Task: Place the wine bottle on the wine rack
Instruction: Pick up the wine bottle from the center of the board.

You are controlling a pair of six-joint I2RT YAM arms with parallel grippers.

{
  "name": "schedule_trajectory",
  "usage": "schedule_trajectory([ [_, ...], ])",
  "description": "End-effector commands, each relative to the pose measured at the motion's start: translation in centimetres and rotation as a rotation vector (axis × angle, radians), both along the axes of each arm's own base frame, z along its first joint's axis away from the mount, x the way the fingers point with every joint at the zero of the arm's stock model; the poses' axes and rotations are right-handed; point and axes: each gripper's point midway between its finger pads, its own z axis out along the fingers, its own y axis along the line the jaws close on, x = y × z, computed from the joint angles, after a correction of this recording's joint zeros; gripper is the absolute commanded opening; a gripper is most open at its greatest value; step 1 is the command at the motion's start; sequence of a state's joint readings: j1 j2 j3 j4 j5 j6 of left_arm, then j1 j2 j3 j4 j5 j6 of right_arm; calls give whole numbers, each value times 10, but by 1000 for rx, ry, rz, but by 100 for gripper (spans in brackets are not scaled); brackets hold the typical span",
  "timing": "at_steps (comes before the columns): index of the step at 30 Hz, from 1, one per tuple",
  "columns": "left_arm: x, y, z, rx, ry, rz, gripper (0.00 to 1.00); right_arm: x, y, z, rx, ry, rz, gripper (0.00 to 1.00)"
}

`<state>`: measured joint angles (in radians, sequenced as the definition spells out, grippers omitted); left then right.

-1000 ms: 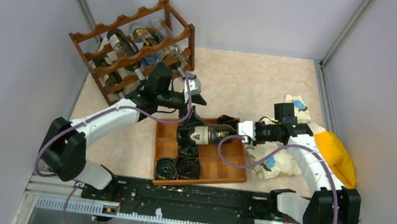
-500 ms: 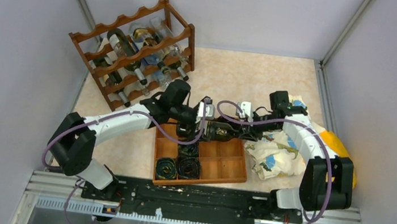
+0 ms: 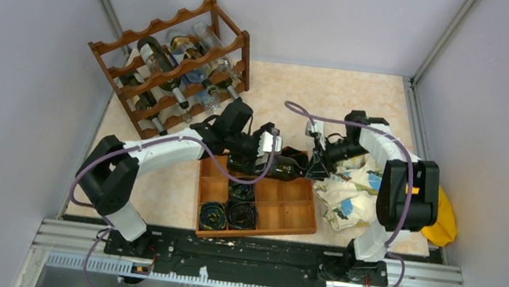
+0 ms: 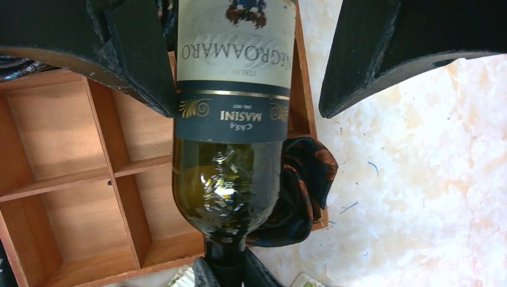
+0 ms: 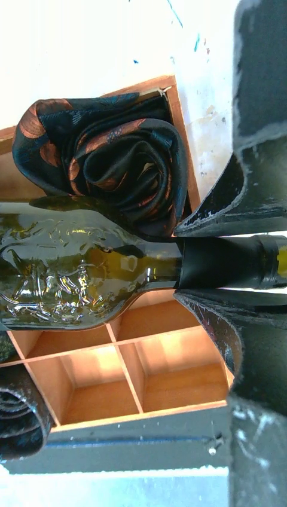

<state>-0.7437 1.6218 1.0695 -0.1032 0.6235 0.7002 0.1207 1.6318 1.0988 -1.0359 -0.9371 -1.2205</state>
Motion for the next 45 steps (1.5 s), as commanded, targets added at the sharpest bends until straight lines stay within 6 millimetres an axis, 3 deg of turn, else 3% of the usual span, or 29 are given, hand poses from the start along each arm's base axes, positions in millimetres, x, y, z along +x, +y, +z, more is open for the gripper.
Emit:
schedule_trajectory([
  [1,-6,-7,-7,22,-7,-74,92,-6,4,6,37,166,-11,9],
  [6,-7,-3,-22,75,38,-75,82,0,2,-1,24,217,-30,27],
  [12,-6,-2,-36,122,103,-48,52,4,-3,-9,-27,207,-59,43],
  [15,-6,-3,-39,126,119,-40,43,4,-8,-15,-64,190,-74,49],
  [22,-10,-2,-41,115,128,-44,37,3,-12,-19,-103,159,-75,49],
  [26,-7,-5,-39,104,127,-39,37,3,-8,-16,-101,145,-63,43],
  [31,5,-7,-32,112,136,31,41,-2,-5,-6,-73,148,-27,12],
  [34,7,-9,-28,105,137,39,52,-10,-4,7,-40,148,10,1],
  [40,10,-10,-10,52,95,60,77,-4,-3,35,28,131,-7,0],
  [43,16,-11,4,6,50,89,97,-4,0,45,63,177,-23,0],
  [45,23,-12,17,-28,8,118,98,-4,2,49,88,204,-31,0],
])
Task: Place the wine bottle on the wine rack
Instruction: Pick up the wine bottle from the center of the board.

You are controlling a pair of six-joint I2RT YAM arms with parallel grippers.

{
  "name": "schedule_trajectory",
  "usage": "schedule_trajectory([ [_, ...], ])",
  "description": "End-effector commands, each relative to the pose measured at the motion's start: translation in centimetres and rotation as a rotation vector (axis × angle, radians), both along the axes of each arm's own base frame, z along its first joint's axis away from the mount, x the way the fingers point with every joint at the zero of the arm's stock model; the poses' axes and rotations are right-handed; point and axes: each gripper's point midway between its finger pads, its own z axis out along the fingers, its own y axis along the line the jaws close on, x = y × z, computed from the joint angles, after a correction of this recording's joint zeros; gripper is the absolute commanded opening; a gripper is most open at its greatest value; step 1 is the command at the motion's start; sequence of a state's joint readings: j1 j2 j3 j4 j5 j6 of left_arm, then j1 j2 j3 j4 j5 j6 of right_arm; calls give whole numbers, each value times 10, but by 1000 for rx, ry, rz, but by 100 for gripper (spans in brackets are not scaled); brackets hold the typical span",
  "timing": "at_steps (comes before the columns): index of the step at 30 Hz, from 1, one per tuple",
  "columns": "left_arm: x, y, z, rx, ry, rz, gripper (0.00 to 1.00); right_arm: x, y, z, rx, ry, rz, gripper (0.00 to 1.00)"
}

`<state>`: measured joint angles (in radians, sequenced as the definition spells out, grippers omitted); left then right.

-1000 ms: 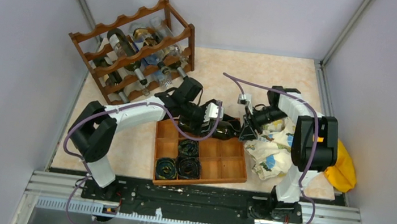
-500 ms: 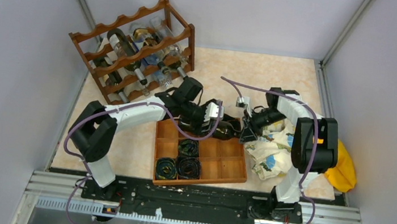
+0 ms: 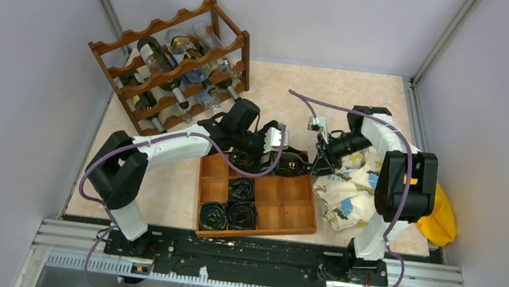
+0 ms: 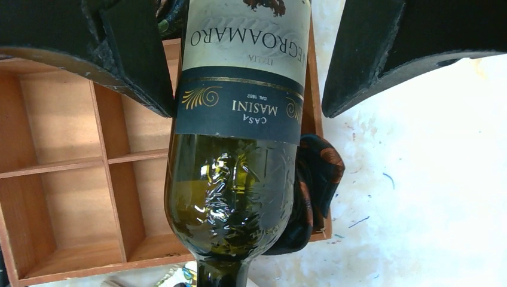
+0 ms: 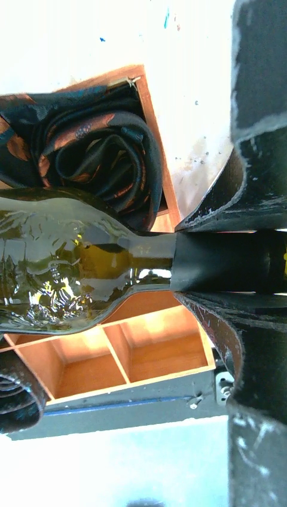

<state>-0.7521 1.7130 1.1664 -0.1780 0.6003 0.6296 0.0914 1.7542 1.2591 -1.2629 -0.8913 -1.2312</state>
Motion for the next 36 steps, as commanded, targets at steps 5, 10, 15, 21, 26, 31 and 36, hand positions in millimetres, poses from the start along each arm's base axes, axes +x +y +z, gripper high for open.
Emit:
schedule_trajectory([
  [5,21,-2,60,-136,-148,105,99,-8,19,49,178,37,-39,0],
  [10,-2,-4,49,-139,-128,-36,99,-7,17,39,154,42,-50,0],
  [15,-12,-4,21,-63,-43,-101,99,0,15,42,138,-8,-43,0],
  [21,-7,-1,3,-9,-35,-85,99,8,6,41,93,-54,-35,0],
  [26,-8,0,-14,32,4,-98,90,10,-1,24,59,-37,-47,13],
  [31,-6,-6,-21,63,92,-82,29,7,-1,7,45,-20,-49,35],
  [36,-5,-14,-9,4,81,-82,14,4,7,1,50,6,-30,43],
])
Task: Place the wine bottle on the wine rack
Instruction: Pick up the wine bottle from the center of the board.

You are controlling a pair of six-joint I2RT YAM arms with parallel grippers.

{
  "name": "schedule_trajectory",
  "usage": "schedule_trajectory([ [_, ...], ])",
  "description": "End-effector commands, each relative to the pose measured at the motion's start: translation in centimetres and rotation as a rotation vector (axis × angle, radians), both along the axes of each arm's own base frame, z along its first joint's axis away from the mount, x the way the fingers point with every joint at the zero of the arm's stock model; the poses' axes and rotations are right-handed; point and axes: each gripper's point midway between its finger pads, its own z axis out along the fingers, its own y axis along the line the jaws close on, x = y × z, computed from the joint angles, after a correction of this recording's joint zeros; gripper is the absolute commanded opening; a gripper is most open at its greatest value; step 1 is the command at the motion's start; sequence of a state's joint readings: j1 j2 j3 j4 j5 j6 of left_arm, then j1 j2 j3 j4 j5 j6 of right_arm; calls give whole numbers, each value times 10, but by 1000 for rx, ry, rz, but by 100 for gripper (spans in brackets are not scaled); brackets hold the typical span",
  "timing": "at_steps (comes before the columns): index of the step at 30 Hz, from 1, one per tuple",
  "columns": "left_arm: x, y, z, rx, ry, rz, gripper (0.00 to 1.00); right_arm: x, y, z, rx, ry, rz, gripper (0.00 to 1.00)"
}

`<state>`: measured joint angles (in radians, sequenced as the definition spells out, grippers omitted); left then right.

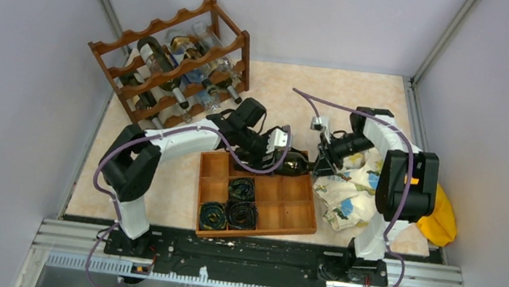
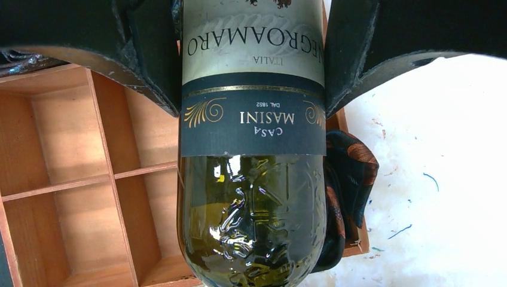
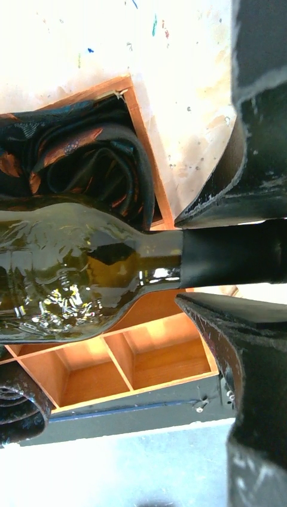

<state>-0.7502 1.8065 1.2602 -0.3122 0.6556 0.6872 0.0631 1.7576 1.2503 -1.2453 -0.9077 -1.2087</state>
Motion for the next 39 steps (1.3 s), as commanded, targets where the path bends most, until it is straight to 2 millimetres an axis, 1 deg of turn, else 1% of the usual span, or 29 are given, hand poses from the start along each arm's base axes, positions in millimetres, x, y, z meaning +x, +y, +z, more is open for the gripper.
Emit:
schedule_trajectory([
  [1,2,-12,13,-70,-1,-8,13,0,14,2,38,-10,18,45],
  [3,2,-13,15,-82,-4,-10,12,0,19,2,44,-12,23,48],
  [6,0,-13,15,-85,2,-12,11,-1,23,0,45,-11,35,50],
  [10,-1,-13,16,-91,-1,-13,11,-7,25,-3,38,-5,65,49],
  [11,0,-13,17,-94,-7,-12,11,-7,26,-3,38,-6,70,46],
  [12,1,-13,18,-94,-9,-8,12,-8,26,-3,38,-2,72,39],
  [14,5,-14,20,-93,-19,10,14,-10,26,-2,42,12,81,18],
  [15,8,-13,22,-88,-20,26,18,-11,26,0,47,15,90,10],
  [16,11,-13,22,-82,-22,40,25,-12,25,3,49,20,96,5],
  [17,12,-12,24,-79,-24,50,34,-13,25,6,52,21,100,1],
  [18,13,-11,25,-77,-30,59,43,-13,24,10,58,17,98,0],
  [20,17,-9,31,-82,-55,88,67,-10,22,21,81,6,78,0],
  [21,17,-5,31,-80,-64,105,77,-6,21,29,98,3,60,0],
  [22,20,-2,35,-86,-90,131,89,-4,20,36,113,6,41,0],
  [23,24,1,46,-104,-124,161,97,1,19,45,130,1,27,0],
  [24,27,3,54,-119,-148,195,98,3,18,52,144,6,13,0],
  [28,33,16,95,-193,-243,268,99,1,21,71,193,15,-14,0],
  [32,31,30,126,-231,-291,298,99,-2,28,86,248,38,-45,0],
  [34,33,38,147,-261,-307,344,99,-2,32,95,281,48,-63,0],
  [37,39,50,195,-344,-302,446,99,-1,41,108,325,36,-68,0],
  [38,44,56,220,-383,-309,499,99,-1,45,112,330,25,-62,0],
  [39,48,60,239,-419,-303,549,99,-1,50,115,330,9,-52,0],
])
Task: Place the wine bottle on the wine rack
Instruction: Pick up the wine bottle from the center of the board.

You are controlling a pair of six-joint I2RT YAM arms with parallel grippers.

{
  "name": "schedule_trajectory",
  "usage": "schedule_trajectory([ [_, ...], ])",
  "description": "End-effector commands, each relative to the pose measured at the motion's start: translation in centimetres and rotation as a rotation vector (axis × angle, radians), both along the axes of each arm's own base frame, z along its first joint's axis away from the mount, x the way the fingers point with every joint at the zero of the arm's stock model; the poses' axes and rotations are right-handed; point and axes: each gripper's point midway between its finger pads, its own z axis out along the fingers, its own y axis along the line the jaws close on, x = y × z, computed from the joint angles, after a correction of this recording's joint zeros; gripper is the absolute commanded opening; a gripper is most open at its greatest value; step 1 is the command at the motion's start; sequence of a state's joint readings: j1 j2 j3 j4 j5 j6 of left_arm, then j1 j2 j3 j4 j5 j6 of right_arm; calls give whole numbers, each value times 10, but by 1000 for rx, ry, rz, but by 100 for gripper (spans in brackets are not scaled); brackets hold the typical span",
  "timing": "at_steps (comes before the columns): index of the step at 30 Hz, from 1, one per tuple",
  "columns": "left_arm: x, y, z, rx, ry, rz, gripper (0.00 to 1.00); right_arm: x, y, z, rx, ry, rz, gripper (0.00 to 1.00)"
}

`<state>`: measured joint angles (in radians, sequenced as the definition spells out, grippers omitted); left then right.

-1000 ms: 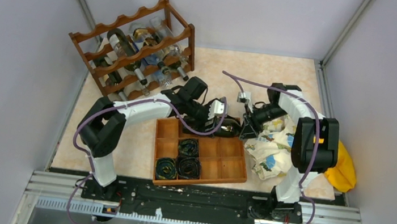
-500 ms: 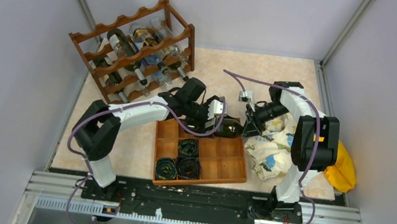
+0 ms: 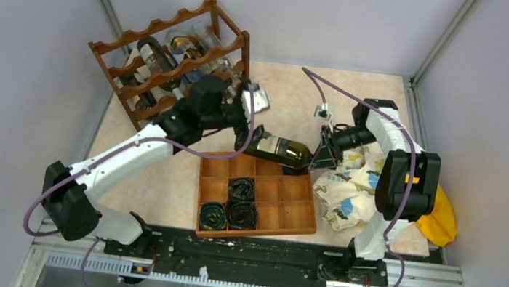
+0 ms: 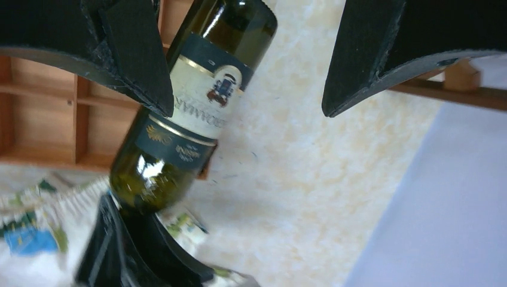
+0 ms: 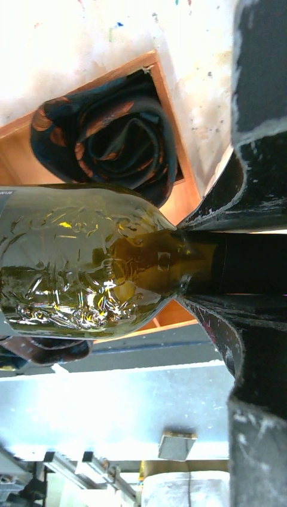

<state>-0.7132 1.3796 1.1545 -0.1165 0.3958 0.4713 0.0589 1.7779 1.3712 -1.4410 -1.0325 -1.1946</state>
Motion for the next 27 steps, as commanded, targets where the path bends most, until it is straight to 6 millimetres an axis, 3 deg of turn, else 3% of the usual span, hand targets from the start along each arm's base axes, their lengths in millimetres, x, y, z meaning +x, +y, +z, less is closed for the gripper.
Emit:
schedule_trajectory([
  [1,20,23,100,-213,-14,210,99,5,40,73,215,-125,-23,0],
  [6,26,46,180,-391,16,331,99,4,75,83,244,-208,4,0],
  [12,13,77,249,-541,-70,397,99,5,131,103,324,-275,-24,0],
  [18,0,104,276,-585,-112,470,99,-6,195,116,377,-229,-77,0],
  [27,-16,136,293,-592,-143,557,99,-3,267,106,357,-155,-167,0],
])
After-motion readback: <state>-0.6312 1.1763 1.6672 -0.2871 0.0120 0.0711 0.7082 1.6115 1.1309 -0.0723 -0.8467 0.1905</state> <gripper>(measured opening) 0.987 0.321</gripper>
